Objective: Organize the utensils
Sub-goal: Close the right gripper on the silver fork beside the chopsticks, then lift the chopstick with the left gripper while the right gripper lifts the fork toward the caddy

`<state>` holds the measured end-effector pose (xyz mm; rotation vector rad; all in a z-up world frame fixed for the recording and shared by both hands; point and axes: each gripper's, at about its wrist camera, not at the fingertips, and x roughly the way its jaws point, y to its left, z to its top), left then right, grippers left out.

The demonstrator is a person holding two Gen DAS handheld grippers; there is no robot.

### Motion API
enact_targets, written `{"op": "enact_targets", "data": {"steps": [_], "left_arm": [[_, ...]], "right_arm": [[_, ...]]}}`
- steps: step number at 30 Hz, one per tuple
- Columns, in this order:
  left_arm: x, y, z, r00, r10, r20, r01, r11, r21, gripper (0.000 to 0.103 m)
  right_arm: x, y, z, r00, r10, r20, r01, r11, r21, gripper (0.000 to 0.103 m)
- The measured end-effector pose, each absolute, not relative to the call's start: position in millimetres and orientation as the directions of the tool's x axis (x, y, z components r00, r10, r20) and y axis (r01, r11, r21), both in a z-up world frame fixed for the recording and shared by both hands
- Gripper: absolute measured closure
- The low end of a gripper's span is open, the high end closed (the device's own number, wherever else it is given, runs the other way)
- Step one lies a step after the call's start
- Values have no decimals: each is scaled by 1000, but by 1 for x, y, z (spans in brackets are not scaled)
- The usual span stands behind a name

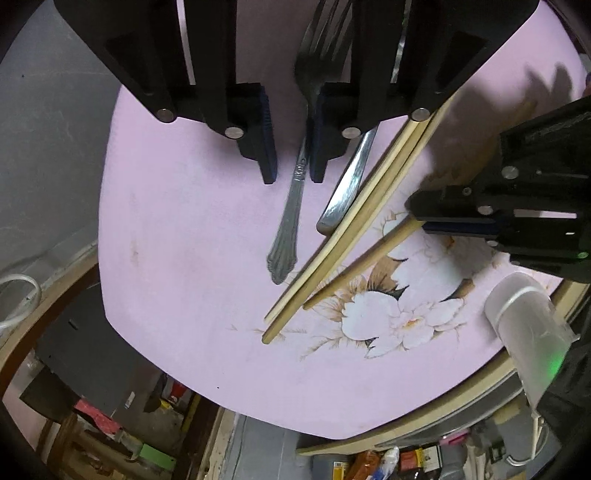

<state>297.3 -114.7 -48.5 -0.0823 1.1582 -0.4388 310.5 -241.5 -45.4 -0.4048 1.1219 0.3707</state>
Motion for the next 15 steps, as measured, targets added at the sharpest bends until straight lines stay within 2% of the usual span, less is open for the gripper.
{"op": "enact_targets", "data": {"steps": [2, 6, 10, 15], "left_arm": [[290, -114, -45, 349, -378, -858, 297, 913, -281, 99], [275, -109, -37, 401, -387, -830, 312, 910, -273, 99], [256, -103, -31, 463, -395, -794, 319, 910, -266, 99], [232, -101, -13, 587, -437, -681, 378, 892, -247, 99]], "right_arm": [[309, -251, -43, 387, 133, -912, -453, 889, -63, 98], [295, -269, -39, 429, 254, -867, -418, 907, 59, 99], [271, -275, -40, 523, 295, -800, -415, 908, 63, 99], [245, -277, -32, 644, 324, -693, -410, 911, 45, 99]]}}
